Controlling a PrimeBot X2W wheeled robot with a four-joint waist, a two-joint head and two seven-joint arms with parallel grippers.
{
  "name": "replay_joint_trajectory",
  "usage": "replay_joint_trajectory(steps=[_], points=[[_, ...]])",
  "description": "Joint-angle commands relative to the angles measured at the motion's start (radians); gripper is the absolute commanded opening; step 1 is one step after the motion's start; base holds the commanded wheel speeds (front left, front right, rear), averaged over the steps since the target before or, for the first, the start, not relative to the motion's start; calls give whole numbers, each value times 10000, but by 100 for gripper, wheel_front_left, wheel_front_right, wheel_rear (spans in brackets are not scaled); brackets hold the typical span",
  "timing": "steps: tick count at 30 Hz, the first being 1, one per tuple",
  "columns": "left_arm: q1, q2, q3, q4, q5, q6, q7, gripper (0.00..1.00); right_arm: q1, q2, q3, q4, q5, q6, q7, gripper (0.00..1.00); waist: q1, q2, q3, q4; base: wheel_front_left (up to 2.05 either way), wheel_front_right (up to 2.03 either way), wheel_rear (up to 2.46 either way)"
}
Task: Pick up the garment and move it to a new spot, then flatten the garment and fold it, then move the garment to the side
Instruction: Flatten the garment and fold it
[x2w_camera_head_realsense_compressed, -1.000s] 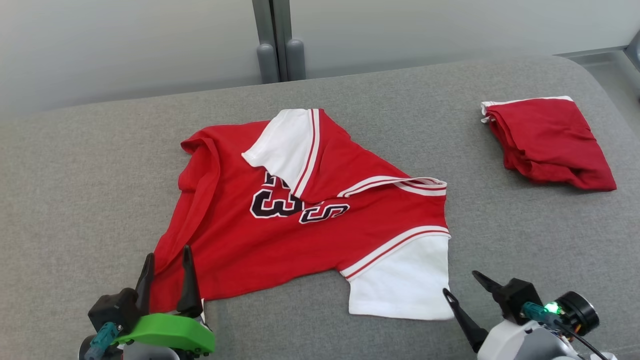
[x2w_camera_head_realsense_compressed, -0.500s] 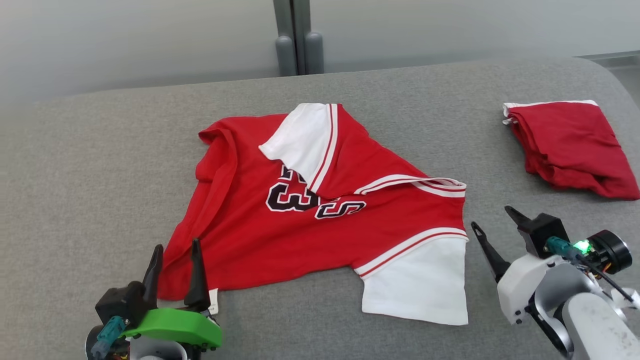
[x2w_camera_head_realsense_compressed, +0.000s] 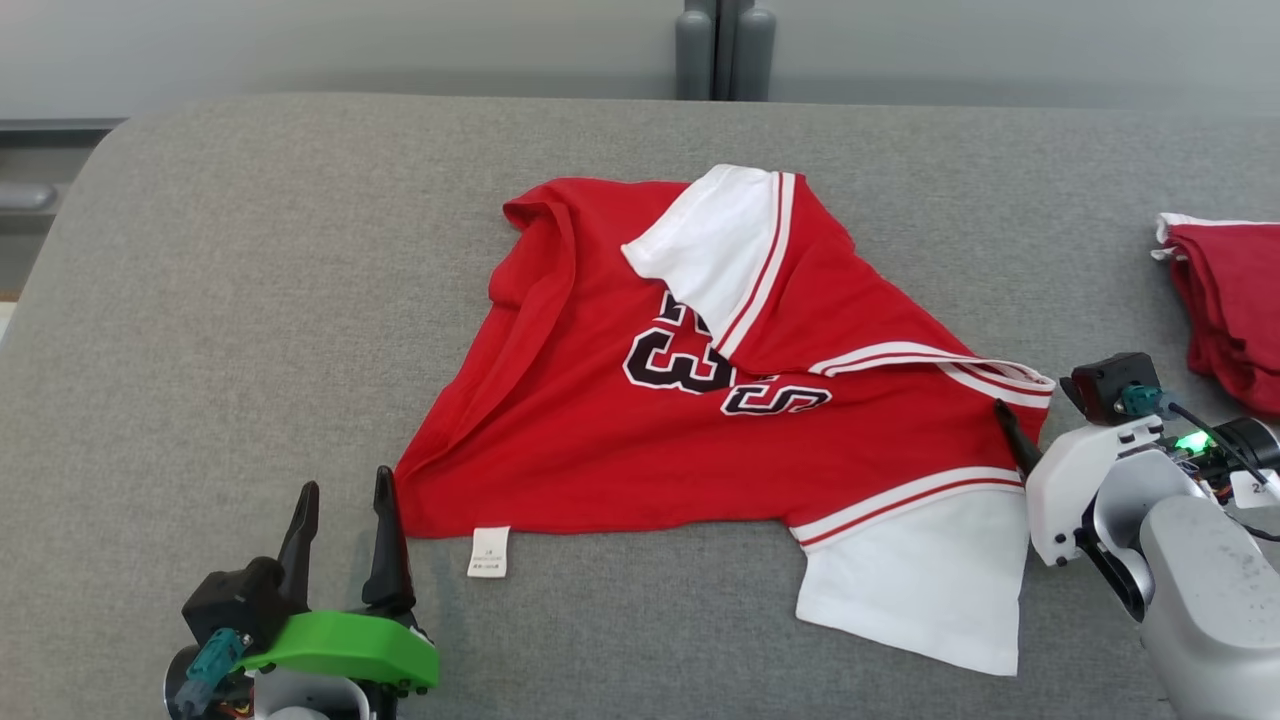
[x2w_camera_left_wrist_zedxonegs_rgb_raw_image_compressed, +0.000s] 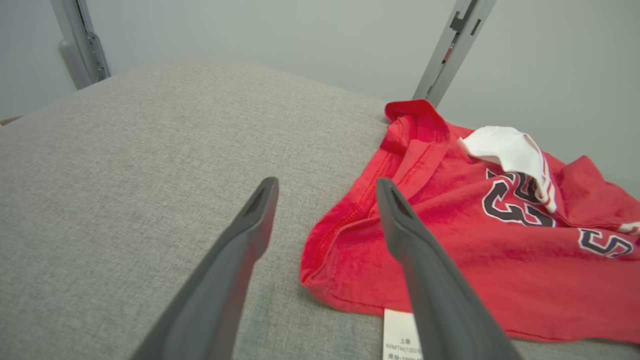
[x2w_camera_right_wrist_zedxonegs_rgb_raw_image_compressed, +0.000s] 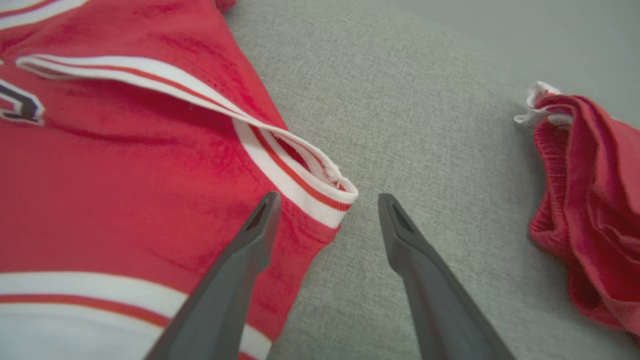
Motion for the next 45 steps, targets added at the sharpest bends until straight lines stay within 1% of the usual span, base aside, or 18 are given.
replay_joint_trajectory(steps=[1, 3, 4, 10, 16, 21, 23, 24, 30, 35, 38, 45], points=[[-207, 28, 17, -32, 6, -43, -1, 100, -261, -53, 112, 294, 159, -17, -33, 100, 0, 0, 323, 337, 0, 0, 0], [-262, 27, 16, -70, -14, -33, 1, 100, -625, -89, 274, 739, 368, -17, -91, 10, 0, 0, 404, 430, 0, 0, 0], [-264, 27, 19, -91, -27, -30, -1, 100, -821, -125, 384, 939, 455, -17, -103, 0, 0, 0, 446, 468, 0, 0, 0], [-317, 27, 37, -175, -81, -5, 1, 100, -2206, -233, 770, 1708, 401, -17, -605, 0, 0, 0, 648, 550, 0, 0, 0], [-524, 28, -175, -227, -167, 49, 1, 100, -3757, -123, 741, 2677, -51, -17, -1156, 0, 0, 0, 805, 650, 0, 0, 0], [-702, 28, -317, -218, -203, 68, 1, 100, -4666, -83, 541, 3577, -456, -17, -1617, 0, 0, 0, 862, 723, 0, 0, 0], [-712, 28, -378, -223, -218, 75, 1, 100, -4853, -59, 364, 3929, -619, -17, -1831, 37, 0, 0, 841, 718, 0, 0, 0], [-725, 28, -408, -228, -251, 87, 1, 100, -4926, -36, 275, 4100, -691, -17, -1984, 100, 0, 0, 815, 704, 0, 0, 0], [-706, 27, -505, -230, -195, 79, 1, 100, -4750, 131, 42, 4615, -943, -17, -2783, 100, 0, 0, 518, 400, 0, 0, 0], [-552, 28, -488, -164, -40, 29, 1, 100, -4272, 362, -264, 4250, -871, -17, -3121, 100, 0, 0, 107, -37, 0, 0, 0], [-477, 28, -484, -112, 49, -27, 0, 100, -3704, 593, -508, 3677, -773, -17, -3168, 100, 0, 0, -207, -331, 0, 0, 0], [-301, 30, -444, 0, 391, -195, 1, 100, -1657, 1284, -1397, 1343, -654, -17, -3180, 100, 0, 0, -890, -855, 0, 0, 0]])
